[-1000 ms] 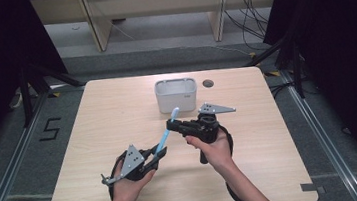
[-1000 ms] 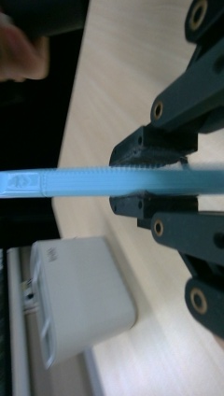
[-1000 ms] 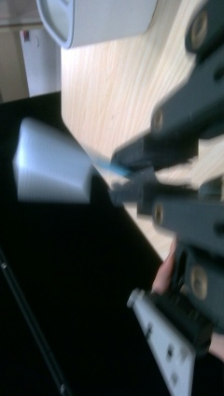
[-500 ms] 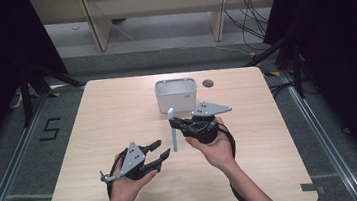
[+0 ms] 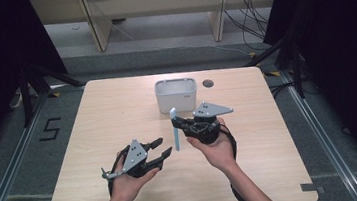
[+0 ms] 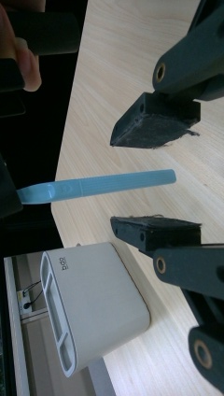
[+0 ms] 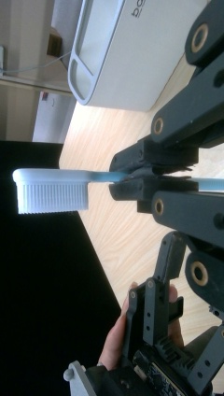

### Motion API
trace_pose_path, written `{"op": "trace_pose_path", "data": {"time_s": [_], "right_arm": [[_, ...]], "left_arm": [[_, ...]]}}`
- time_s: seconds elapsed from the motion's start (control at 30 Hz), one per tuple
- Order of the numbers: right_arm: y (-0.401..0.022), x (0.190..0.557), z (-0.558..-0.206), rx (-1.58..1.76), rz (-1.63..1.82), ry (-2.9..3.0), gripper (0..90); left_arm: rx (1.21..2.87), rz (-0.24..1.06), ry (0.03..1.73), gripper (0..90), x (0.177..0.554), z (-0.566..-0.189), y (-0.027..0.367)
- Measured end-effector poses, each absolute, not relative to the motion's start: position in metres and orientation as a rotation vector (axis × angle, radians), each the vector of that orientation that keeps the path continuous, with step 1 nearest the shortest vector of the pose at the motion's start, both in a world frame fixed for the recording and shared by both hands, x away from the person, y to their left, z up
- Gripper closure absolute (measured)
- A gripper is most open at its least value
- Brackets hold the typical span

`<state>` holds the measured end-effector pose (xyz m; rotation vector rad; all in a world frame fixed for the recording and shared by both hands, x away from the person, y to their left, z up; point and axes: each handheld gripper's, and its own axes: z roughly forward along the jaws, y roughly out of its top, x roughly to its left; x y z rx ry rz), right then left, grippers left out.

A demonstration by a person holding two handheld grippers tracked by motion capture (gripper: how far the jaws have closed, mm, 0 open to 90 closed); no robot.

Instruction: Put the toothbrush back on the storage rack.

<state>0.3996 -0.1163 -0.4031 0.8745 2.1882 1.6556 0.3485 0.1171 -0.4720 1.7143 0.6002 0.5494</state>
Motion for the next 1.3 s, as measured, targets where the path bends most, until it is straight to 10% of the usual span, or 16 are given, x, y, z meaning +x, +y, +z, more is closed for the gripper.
{"op": "trace_pose_path", "data": {"time_s": [1.3], "right_arm": [[-0.155, 0.413, -0.388, 0.968, 1.61, 2.001, 86.4]], "left_arm": [[1.682, 0.703, 0.77, 46.4, 0.344, -0.508, 0.185]]}}
